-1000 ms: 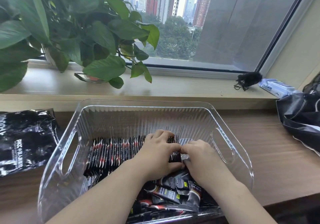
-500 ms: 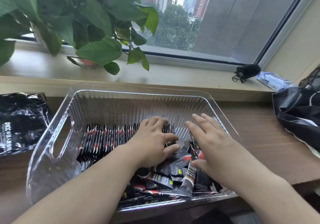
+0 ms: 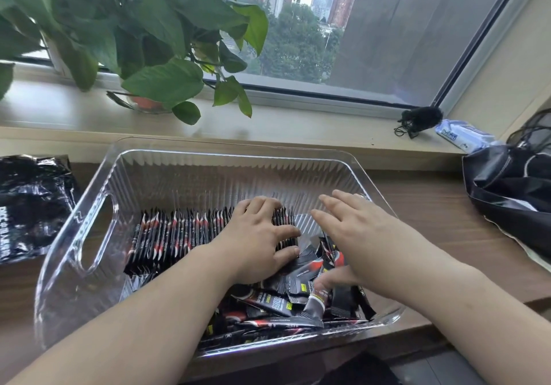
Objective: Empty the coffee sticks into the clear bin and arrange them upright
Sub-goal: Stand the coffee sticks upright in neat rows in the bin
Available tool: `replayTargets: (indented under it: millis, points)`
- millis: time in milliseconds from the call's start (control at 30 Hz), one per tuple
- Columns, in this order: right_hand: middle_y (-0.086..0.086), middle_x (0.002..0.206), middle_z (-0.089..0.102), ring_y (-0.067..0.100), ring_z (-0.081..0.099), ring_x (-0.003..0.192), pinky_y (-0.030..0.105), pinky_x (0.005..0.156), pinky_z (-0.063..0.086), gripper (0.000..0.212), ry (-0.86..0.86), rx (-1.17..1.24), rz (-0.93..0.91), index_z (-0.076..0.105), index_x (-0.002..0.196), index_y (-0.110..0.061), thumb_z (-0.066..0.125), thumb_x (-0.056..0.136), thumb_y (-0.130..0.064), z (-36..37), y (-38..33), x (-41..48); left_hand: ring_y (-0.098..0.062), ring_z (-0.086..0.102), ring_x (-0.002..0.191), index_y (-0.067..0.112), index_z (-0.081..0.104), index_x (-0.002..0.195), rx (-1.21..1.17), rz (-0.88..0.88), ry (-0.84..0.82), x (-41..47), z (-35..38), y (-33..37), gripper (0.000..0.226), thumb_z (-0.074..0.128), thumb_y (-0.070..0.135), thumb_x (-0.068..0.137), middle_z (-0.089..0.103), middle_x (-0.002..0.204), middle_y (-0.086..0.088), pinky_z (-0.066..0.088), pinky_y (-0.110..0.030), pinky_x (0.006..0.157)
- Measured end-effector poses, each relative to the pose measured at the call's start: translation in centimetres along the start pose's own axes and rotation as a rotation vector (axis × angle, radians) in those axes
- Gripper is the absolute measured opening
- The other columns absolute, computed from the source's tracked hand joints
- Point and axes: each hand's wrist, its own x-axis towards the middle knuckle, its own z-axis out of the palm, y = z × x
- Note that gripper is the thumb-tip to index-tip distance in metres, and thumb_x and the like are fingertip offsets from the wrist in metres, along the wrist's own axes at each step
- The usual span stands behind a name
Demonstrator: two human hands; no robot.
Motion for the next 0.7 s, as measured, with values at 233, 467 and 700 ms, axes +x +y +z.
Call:
replayTargets:
  millis: [233, 467, 700]
  points:
    - [0.014, 0.141, 0.058, 0.035, 0.046, 0.139, 0.059, 0.112, 0.038, 0.049, 0.459, 0.213, 0.068, 0.070, 0.121, -0.014, 0.052, 0.089, -0.046, 0.9, 3.2, -0.9, -0.022, 0.005, 0.146, 0.048, 0.037, 0.145, -0.017, -0.005, -0.011, 0.1, 0.0, 0.0, 0.055, 0.025, 0.069, 0.095, 0.016, 0.158, -0.001, 0.001, -0.047, 0.119]
    - [-0.021, 0.165, 0.009, 0.003, 0.018, 0.151, 0.028, 0.125, 0.015, 0.058, 0.252, 1.025, 0.253, 0.032, 0.155, -0.029, 0.050, 0.103, -0.012, 1.2, 5.1, 0.5, -0.021, 0.006, 0.146, 0.048, 0.038, 0.143, -0.024, -0.004, -0.007, 0.1, 0.0, 0.1, 0.055, 0.027, 0.070, 0.094, 0.017, 0.158, 0.000, 0.004, -0.047, 0.121]
    - [-0.026, 0.163, 0.012, 0.004, 0.026, 0.148, 0.032, 0.124, 0.020, 0.059, 0.320, 1.209, 0.275, 0.038, 0.153, -0.032, 0.039, 0.102, -0.001, 2.1, 4.7, 0.5, -0.013, 0.011, 0.148, 0.047, 0.044, 0.141, 0.003, 0.034, -0.007, 0.7, 0.0, 0.2, 0.059, 0.029, 0.073, 0.091, 0.017, 0.162, 0.014, 0.012, -0.050, 0.119]
